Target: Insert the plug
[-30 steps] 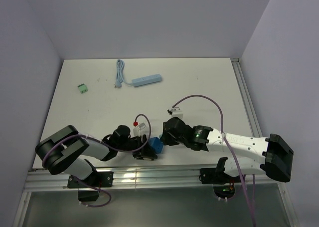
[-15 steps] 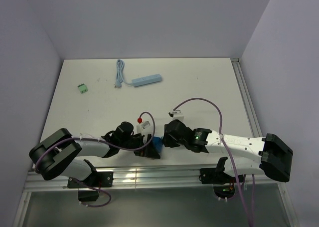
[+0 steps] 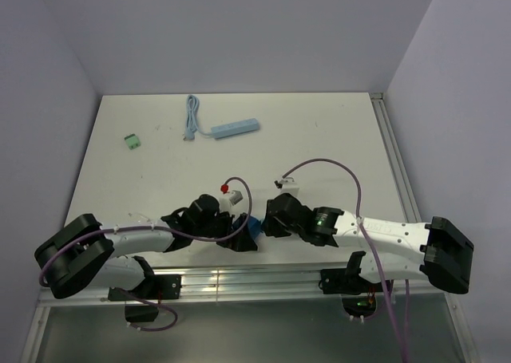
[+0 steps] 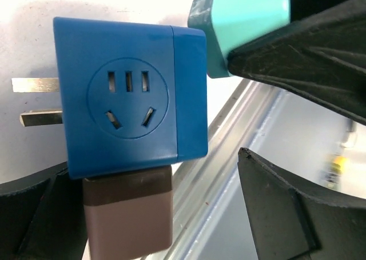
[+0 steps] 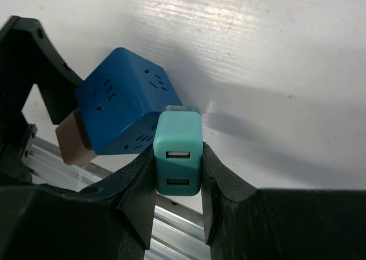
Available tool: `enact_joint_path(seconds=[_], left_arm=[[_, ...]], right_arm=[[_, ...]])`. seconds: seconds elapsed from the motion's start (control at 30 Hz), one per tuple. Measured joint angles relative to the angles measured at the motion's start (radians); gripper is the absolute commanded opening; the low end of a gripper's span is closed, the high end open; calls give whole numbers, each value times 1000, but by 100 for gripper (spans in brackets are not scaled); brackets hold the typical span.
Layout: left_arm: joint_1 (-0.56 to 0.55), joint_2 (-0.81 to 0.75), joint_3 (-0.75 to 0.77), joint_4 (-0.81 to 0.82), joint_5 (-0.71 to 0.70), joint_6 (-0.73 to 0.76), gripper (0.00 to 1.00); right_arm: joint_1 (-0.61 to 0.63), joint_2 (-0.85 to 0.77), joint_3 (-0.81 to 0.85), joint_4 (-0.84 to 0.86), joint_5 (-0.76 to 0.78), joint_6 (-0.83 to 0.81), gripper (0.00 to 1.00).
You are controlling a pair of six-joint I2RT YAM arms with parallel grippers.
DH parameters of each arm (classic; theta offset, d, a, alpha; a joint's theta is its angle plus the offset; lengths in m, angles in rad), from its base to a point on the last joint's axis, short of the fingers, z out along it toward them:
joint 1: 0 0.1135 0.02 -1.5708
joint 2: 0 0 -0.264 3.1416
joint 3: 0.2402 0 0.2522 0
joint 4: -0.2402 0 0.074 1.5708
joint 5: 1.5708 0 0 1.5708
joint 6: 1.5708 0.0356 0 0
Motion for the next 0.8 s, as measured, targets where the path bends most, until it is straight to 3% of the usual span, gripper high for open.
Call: enact_joint_path(seconds=[0.53,0.8], left_arm=[[-105,-23,31,-47,-220,51,99],[-113,-169,32,-136,-328,55,100]], right_arm=[[11,-90,-70,10,-29,53,0],[11,-110,-70,-1,-7,59,0]])
